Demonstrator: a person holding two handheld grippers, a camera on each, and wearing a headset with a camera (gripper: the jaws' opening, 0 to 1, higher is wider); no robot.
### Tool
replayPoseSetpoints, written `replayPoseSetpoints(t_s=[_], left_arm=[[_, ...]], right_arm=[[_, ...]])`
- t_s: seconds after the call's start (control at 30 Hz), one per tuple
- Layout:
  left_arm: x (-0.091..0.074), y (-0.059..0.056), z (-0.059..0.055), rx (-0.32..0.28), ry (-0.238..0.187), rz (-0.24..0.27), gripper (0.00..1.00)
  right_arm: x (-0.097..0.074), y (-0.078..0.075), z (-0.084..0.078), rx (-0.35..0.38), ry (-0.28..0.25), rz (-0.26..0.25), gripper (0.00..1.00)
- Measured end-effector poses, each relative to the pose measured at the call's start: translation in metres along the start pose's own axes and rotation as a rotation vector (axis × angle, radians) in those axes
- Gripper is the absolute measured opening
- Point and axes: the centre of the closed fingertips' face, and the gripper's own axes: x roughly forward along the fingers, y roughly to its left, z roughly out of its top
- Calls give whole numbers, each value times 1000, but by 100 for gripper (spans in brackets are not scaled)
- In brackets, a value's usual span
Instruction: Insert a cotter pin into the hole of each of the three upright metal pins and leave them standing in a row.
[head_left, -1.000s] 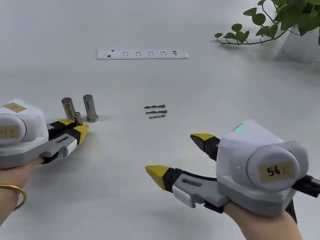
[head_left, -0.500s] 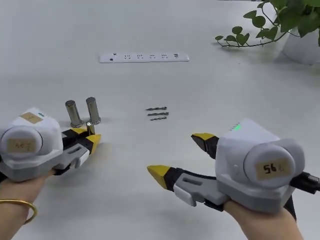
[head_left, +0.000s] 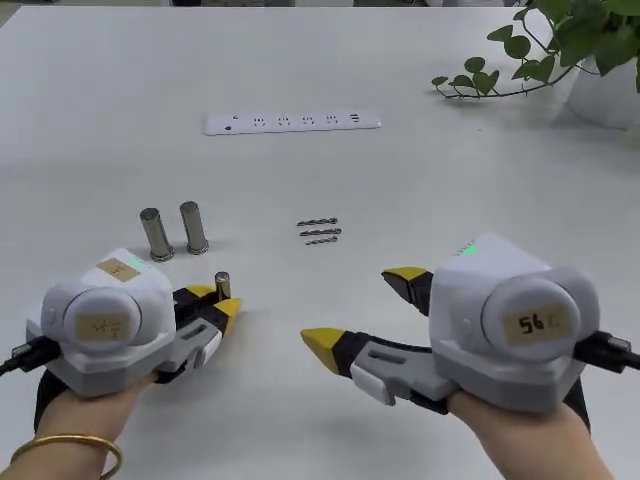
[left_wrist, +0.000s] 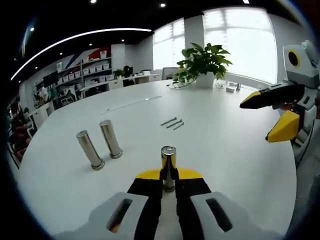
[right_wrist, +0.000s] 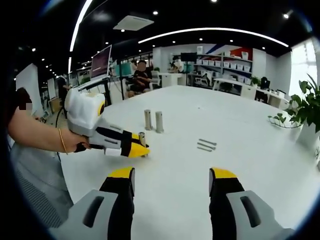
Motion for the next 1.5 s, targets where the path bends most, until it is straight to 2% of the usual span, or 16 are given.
replayPoseSetpoints(t_s=[0.23,0.33,0.63,0.77,0.97,1.07,1.17,1.23,1.33,1.37,1.4,1.43,1.5], left_arm=[[1,-3,-1,-7,-10,6,6],[-1,-3,-1,-38,-16,17,6],[-1,-4,-3,13,-13,34,6],[-1,-4,-9,40,14,40,7],[-4,-2,-11,30,26,48,16],[-9,0,-6,9,17,46,19],[-15,2,0,-11,1,45,27],[-19,2,1,-19,2,41,30],[-28,4,2,9,8,54,32],[-29,6,2,8,7,56,34],[-32,9,4,-21,-4,54,37],[-35,9,6,-41,-14,51,39],[-41,13,11,-29,-27,63,42]], right_arm=[[0,0,-1,-1,6,3,56],[-1,-1,-1,6,7,4,55],[-1,-2,-3,15,18,4,55],[-1,-2,-3,13,18,3,55],[-1,-4,-2,19,16,-1,55],[-2,-6,-2,16,16,-6,54],[-2,-10,-7,22,32,-15,51],[-2,-10,-8,30,36,-9,48],[-3,-9,-9,23,45,5,49],[-3,-7,-9,53,51,29,50],[-2,-1,-6,79,51,90,49],[-1,-8,-3,74,51,82,48],[0,-13,2,48,51,99,48]])
